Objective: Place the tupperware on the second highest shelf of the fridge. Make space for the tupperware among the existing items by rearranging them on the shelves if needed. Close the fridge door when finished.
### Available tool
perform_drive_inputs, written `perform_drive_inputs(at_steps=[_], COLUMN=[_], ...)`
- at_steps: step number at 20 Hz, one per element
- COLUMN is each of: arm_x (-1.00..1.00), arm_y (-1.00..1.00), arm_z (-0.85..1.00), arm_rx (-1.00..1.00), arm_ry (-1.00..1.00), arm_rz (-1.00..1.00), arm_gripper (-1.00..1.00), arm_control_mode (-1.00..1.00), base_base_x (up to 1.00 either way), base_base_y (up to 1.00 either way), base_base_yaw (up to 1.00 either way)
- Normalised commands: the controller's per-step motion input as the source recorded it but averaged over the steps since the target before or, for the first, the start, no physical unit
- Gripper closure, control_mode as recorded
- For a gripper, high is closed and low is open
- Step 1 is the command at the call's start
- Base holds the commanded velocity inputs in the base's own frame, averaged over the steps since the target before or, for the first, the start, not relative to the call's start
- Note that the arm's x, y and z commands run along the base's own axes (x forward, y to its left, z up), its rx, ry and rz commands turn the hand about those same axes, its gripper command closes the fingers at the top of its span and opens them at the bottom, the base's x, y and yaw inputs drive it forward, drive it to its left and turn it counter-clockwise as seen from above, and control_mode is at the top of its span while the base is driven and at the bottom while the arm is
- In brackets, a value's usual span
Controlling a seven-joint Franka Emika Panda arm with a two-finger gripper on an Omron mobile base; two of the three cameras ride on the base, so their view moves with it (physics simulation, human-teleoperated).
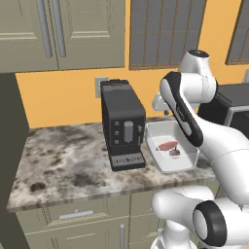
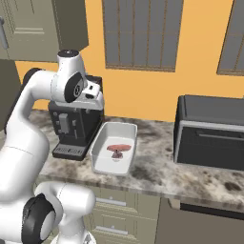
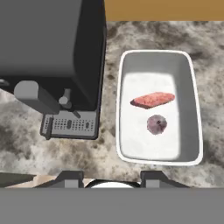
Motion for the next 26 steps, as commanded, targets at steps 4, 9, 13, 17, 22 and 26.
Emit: perform_drive_inputs(at_steps=[4, 9, 13, 17, 22, 26], arm_x=[-0.06, -0.33, -0.18, 0.0, 0.0, 0.02], arm_y=[-0.24, -0.41, -0.47, -0.54, -0.61, -0.57], arm_z=[-0.12, -0.26, -0.48, -0.47, -0.49, -0.44], arm_rx=[0.0, 0.0, 0.0, 0.0, 0.0, 0.01], arm_ry=[0.0, 0.03, 0.04, 0.01, 0.0, 0.0], arm_rz=[-0.02, -0.03, -0.07, -0.08, -0.05, 0.02], arm_gripper=[-1.0, -1.0, -1.0, -1.0, -1.0, -1.0], arm_control_mode=[-1.0, -1.0, -1.0, -1.0, -1.0, -1.0], base_base_x=[0.0, 0.0, 0.0, 0.0, 0.0, 0.0], base_base_y=[0.0, 0.0, 0.0, 0.0, 0.0, 0.0], base_base_yaw=[0.0, 0.0, 0.0, 0.0, 0.0, 0.0])
